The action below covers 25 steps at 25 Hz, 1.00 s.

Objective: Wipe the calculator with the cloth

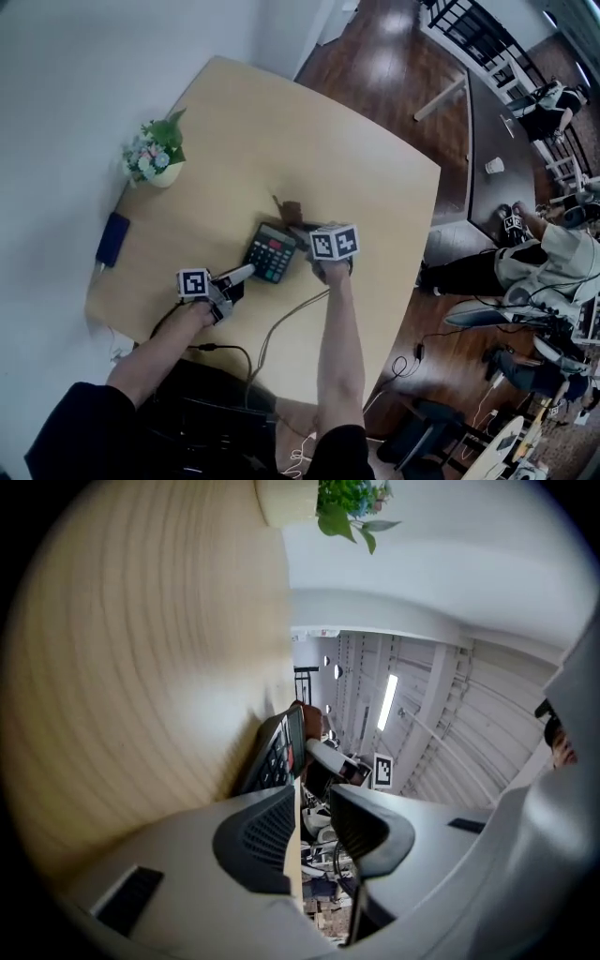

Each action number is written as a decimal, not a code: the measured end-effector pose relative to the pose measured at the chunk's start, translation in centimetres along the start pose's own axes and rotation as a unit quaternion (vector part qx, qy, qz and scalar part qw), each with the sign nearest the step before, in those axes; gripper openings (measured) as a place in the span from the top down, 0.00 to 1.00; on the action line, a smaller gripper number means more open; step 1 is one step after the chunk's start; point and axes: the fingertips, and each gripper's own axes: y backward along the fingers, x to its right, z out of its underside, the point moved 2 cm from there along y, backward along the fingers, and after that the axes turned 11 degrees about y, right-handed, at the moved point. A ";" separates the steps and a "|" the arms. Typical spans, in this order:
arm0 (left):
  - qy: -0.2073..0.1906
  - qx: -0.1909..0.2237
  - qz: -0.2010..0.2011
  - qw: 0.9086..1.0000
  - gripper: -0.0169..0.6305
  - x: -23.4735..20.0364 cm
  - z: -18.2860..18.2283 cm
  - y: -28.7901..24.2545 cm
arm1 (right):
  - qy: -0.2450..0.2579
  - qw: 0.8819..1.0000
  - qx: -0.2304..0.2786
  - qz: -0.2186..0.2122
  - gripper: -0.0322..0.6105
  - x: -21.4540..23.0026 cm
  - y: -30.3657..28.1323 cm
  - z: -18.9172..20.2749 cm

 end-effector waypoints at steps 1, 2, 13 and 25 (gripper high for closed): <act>-0.001 0.008 0.008 1.000 0.81 -0.1 -0.4 0.3 | -0.015 1.000 -0.002 -0.003 0.86 -0.3 0.2 0.5; -0.004 0.015 0.018 1.000 0.81 -0.1 -0.8 0.5 | -0.030 1.000 -0.004 -0.003 0.86 -0.7 0.5 1.1; -0.041 0.064 0.047 0.996 0.81 0.8 -6.9 2.6 | -0.308 0.935 0.144 0.102 0.86 -9.1 4.4 11.1; -0.120 -0.203 0.066 0.970 0.80 3.8 4.1 5.8 | -0.201 0.950 0.173 0.163 0.86 -11.6 6.7 10.0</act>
